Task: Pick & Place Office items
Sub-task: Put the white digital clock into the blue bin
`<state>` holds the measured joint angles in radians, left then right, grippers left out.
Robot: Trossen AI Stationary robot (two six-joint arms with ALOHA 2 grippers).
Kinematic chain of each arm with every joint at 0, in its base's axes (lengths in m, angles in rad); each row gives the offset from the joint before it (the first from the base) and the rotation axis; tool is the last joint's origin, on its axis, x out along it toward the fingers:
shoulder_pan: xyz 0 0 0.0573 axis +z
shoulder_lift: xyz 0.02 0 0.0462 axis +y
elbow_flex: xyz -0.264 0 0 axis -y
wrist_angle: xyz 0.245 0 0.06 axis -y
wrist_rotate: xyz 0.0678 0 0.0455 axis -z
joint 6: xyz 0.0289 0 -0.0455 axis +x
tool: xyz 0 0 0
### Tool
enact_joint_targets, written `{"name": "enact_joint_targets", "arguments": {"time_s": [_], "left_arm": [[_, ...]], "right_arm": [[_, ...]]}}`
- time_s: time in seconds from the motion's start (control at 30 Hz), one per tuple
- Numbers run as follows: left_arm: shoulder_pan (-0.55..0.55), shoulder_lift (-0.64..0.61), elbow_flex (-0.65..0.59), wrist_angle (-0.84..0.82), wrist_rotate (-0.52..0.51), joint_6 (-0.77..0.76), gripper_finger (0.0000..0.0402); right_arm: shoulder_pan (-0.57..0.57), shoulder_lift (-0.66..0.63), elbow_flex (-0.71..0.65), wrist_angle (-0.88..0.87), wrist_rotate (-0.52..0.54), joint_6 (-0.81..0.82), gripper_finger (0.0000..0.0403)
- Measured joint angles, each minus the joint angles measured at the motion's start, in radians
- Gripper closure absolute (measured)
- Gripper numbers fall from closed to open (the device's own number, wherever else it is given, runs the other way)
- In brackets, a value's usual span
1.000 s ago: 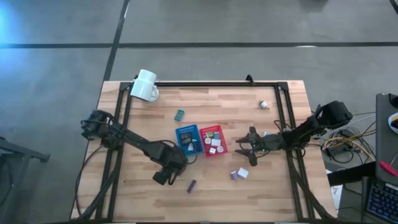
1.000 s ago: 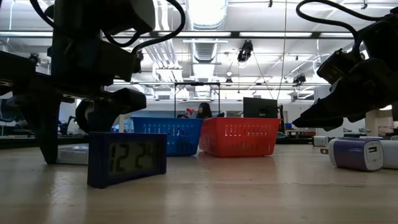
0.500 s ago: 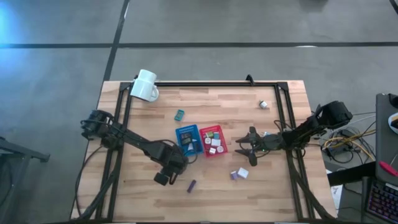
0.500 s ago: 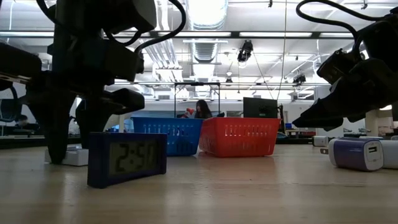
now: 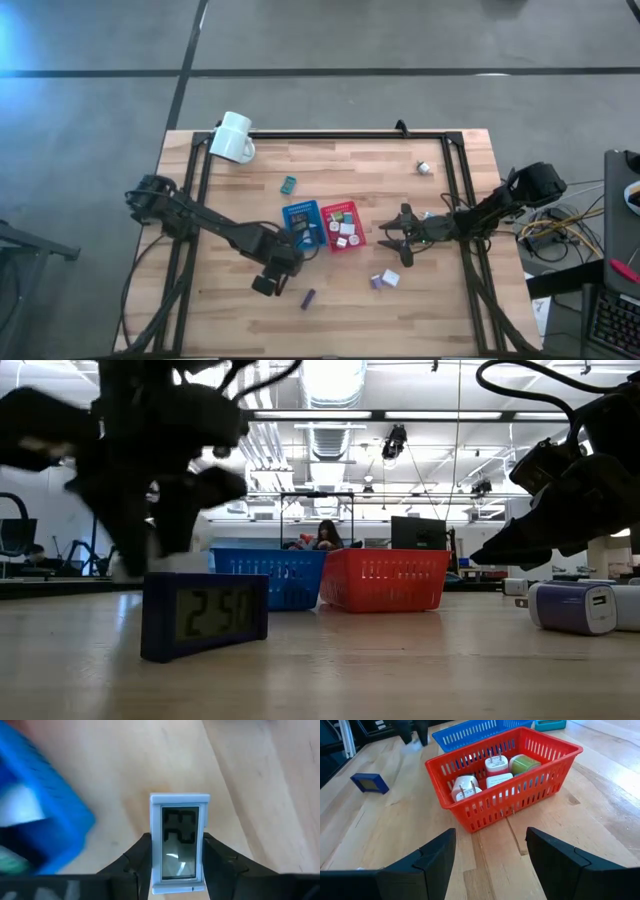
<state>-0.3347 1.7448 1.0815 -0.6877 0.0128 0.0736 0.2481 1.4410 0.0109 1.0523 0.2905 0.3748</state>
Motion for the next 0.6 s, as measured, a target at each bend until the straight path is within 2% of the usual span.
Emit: {"name": "enact_joint_targets", "arguments": {"time_s": [0.3, 0.6], "left_arm": [[0.031, -0.16, 0.042, 0.013, -0.175, -0.001, 0.0266], [0.076, -0.336, -0.006, 0.257, -0.27, 0.023, 0.0266]], "right_arm": [[0.0, 0.0, 0.0, 0.001, 0.0, 0.0, 0.0168], [0.0, 0.0, 0.0, 0.0, 0.0, 0.0, 0.0168]]}}
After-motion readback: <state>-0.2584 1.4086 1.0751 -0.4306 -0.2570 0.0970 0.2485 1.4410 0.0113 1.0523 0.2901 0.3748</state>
